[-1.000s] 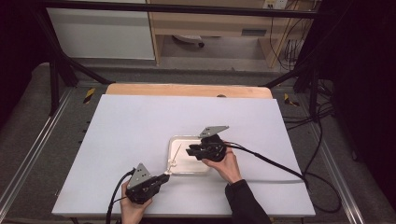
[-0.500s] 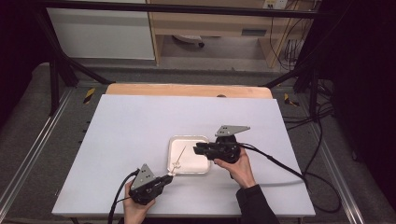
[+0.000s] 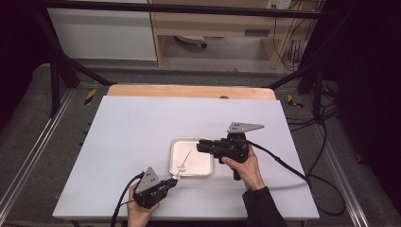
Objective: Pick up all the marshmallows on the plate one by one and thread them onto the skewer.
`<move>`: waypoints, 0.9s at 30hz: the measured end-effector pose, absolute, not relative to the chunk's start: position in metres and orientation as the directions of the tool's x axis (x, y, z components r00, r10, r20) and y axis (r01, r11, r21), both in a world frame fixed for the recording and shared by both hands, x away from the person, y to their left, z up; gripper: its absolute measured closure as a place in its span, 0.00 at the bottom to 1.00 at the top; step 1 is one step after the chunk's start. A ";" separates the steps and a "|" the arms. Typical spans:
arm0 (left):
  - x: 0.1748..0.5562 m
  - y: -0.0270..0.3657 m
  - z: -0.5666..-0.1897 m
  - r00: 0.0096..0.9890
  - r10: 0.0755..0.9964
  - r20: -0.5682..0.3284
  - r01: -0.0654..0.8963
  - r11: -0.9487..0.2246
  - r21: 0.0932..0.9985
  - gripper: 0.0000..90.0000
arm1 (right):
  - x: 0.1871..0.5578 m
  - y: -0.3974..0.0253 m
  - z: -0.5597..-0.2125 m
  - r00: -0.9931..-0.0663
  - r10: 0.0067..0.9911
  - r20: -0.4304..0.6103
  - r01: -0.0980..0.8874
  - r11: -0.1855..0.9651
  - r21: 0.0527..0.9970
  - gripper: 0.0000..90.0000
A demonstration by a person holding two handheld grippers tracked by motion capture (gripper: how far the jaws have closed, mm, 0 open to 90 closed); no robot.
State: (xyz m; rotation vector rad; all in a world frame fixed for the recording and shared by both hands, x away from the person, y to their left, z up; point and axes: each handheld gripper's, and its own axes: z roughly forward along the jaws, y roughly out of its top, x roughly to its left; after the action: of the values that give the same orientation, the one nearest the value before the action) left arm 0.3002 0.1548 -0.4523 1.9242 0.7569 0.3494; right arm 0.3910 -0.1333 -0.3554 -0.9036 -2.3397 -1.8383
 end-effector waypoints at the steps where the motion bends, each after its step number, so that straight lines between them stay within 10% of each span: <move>1: 0.300 0.154 -0.453 0.765 0.640 -0.078 0.350 -0.311 0.883 0.98 | 0.391 -0.133 -0.355 -0.831 0.418 0.366 0.456 0.135 0.880 0.83; 27: 0.301 0.149 -0.455 0.768 0.635 -0.085 0.357 -0.315 0.880 0.98 | 0.394 -0.120 -0.365 -0.828 0.382 0.411 0.491 0.139 0.860 0.84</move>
State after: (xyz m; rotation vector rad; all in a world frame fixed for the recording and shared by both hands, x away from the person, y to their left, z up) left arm 0.3006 0.1489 -0.4551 1.9344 0.7522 0.3392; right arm 0.3942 -0.1200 -0.3651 -0.8839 -2.2989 -1.7974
